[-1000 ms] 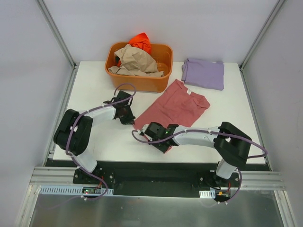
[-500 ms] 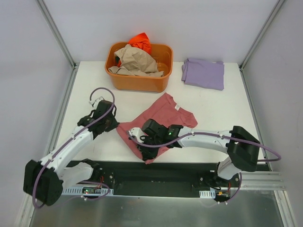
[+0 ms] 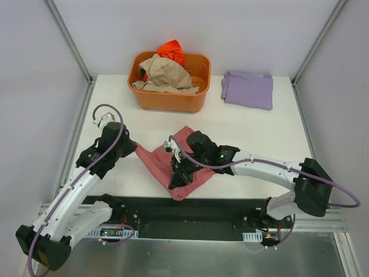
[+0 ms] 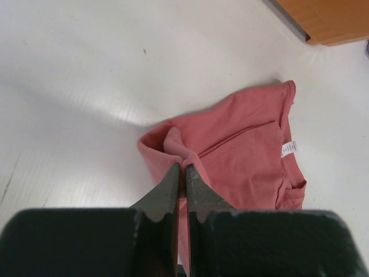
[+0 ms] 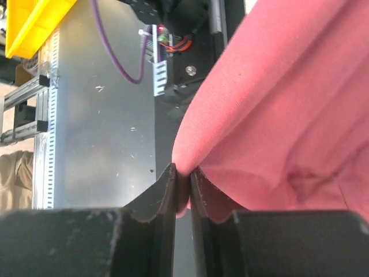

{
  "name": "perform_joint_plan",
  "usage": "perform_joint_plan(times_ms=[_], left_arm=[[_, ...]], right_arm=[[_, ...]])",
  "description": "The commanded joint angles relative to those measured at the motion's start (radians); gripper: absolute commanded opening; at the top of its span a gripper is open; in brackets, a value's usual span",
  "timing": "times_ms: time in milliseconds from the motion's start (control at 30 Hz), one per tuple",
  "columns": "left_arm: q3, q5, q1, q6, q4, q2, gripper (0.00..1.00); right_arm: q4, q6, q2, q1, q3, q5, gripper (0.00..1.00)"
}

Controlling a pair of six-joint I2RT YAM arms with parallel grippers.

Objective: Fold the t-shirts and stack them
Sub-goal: Fold the long partially folded tshirt into a neat square

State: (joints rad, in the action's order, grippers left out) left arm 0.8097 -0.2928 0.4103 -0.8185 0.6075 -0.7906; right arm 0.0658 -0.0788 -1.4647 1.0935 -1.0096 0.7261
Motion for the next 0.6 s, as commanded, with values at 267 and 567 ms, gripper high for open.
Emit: perform_joint_plan(times_ms=[267, 567], left_arm=[[0.219, 0.119, 0.039, 0.055, -0.279, -0.366, 0.00], [0.416, 0.136, 0.081, 0.097, -0.305, -0.646, 0.00]], right_arm=[[0.037, 0.051, 0.251, -0.280, 0.190, -0.065, 0.17], [0.078, 0.103, 0.311, -0.471, 0.272, -0.091, 0.17]])
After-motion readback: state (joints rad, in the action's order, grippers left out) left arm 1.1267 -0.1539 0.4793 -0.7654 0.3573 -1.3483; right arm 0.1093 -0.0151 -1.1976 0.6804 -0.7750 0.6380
